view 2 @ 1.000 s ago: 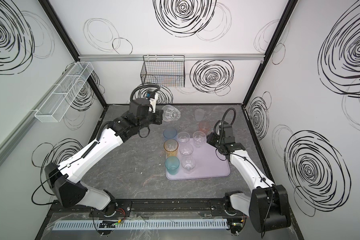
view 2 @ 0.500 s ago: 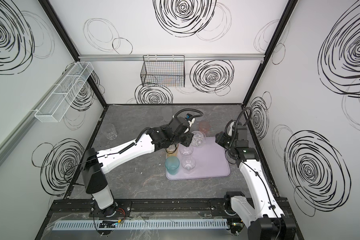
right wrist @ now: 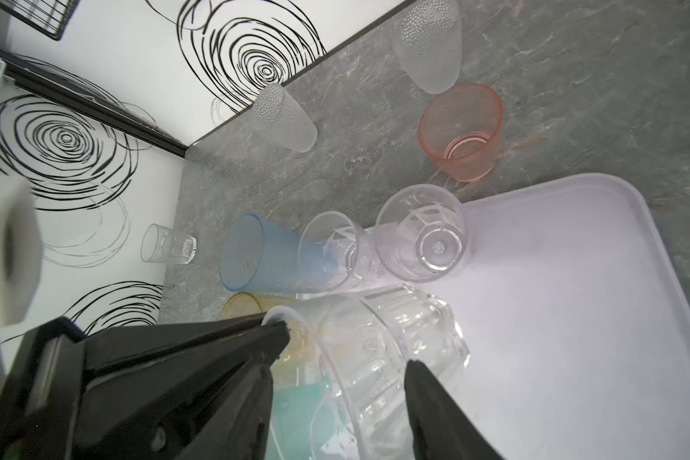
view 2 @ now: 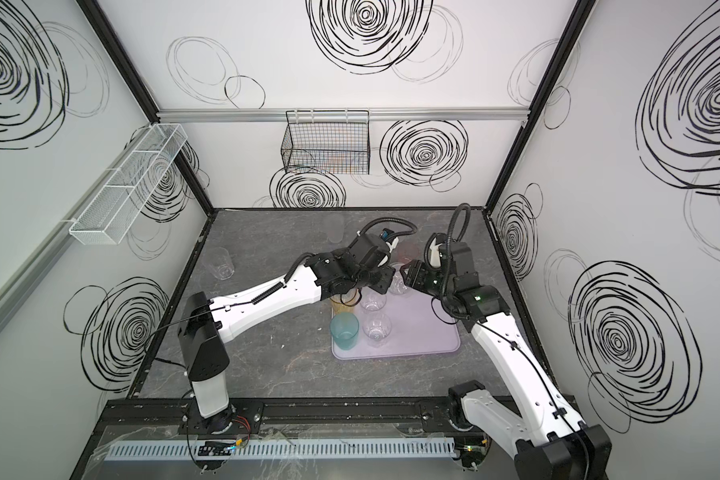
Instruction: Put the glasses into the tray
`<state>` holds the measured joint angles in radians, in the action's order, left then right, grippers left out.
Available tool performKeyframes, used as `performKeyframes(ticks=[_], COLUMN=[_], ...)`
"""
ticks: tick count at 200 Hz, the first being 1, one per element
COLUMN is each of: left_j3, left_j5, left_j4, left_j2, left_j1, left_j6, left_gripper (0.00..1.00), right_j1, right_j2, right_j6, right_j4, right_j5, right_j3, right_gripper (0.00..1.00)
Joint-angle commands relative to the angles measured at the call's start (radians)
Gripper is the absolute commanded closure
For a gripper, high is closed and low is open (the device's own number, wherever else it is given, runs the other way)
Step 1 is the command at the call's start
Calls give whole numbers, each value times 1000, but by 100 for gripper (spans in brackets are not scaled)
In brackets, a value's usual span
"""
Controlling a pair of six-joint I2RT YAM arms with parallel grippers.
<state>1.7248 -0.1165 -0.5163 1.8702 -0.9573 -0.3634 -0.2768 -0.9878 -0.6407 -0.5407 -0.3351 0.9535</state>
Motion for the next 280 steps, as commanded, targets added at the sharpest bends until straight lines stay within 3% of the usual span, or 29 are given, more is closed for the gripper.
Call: performKeyframes(ticks=[1, 74, 120, 128, 154, 179, 238, 280], left_j3=[24, 26, 6, 6, 3, -16, -147, -363], left_j5=[22, 31, 94, 108, 144, 182, 235, 233], left_j4=[62, 80, 111, 111, 115, 134, 232, 337], left_j2=[-17, -12, -30, -30, -34, -48, -196, -318], left_j1=[-4, 0, -2, -1, 2, 16, 105, 237], left_j6=[-26, -39, -60, -60, -61, -94, -105, -125], left_gripper=[100, 99, 98, 91, 86, 83, 47, 44], right_j1=[-25, -144, -165, -165, -166, -162, -116, -111], right_j2=[12, -29, -25, -28, -27, -29, -32, -61], right_j6=[-23, 47, 69, 76, 91, 91, 105, 71], right_j4=[17, -71, -85, -97, -123, -143, -194, -176], right_j5=[92, 361, 425, 437, 451, 459, 449, 432], right_j3=[-24, -40, -49, -43, -38, -52, -30, -85], right_gripper=[48, 71, 88, 91, 100, 100, 100, 100])
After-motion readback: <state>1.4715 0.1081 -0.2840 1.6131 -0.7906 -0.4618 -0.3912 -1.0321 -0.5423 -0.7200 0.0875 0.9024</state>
